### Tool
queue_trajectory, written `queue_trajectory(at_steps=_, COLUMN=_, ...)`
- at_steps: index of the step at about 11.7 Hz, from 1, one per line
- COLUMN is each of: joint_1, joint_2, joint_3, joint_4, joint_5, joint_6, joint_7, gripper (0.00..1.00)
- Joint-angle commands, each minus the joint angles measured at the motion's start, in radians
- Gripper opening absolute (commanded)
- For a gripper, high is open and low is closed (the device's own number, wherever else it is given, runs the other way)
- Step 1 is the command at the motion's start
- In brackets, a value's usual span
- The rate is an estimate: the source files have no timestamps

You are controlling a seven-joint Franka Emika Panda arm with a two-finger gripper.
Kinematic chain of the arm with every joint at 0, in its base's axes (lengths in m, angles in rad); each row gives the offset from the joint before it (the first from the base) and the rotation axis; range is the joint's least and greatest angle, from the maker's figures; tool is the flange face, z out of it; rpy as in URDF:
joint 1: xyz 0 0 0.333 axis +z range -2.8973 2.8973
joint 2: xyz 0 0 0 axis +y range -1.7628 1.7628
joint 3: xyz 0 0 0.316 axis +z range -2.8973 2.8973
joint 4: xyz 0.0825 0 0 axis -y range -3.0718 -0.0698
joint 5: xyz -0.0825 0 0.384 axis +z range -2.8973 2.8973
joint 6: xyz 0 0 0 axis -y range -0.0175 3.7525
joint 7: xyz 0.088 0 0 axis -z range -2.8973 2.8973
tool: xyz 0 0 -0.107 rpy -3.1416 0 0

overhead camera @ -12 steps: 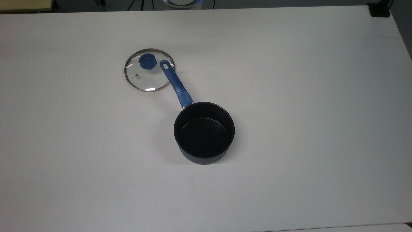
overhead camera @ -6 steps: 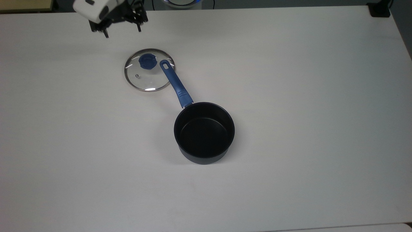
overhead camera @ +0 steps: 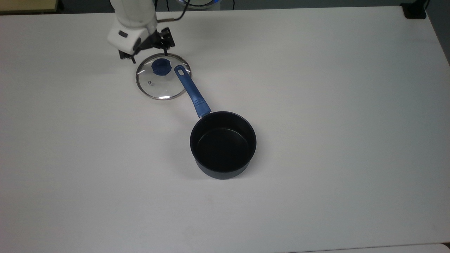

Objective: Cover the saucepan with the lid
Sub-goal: 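Move the gripper down over the glass lid's blue knob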

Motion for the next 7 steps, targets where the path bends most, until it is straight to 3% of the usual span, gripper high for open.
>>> queue_trajectory(at_steps=1, joint_1=0.027, joint_2=0.039, joint_3=0.033, joint_4=-0.008, joint_5=-0.010, joint_6=0.069, joint_7=0.077, gripper=1.00)
queue_trajectory(at_steps=3, joint_1=0.027, joint_2=0.062, joint_3=0.046, joint_4=-0.008, joint_5=-0.010, joint_6=0.075, joint_7=0.088, gripper=1.00)
queue_trajectory(at_steps=4, joint_1=0.027, joint_2=0.062, joint_3=0.049, joint_4=-0.008, joint_5=-0.010, joint_6=0.074, joint_7=0.089, gripper=0.84)
queue_trajectory(at_steps=6, joint_1=0.025, joint_2=0.057, joint_3=0.050, joint_4=-0.008, joint_5=-0.009, joint_6=0.071, joint_7=0.108, gripper=0.40)
queue_trajectory(at_steps=7, joint_1=0.022, joint_2=0.053, joint_3=0.050, joint_4=-0.008, joint_5=-0.010, joint_6=0.066, joint_7=0.108, gripper=0.27)
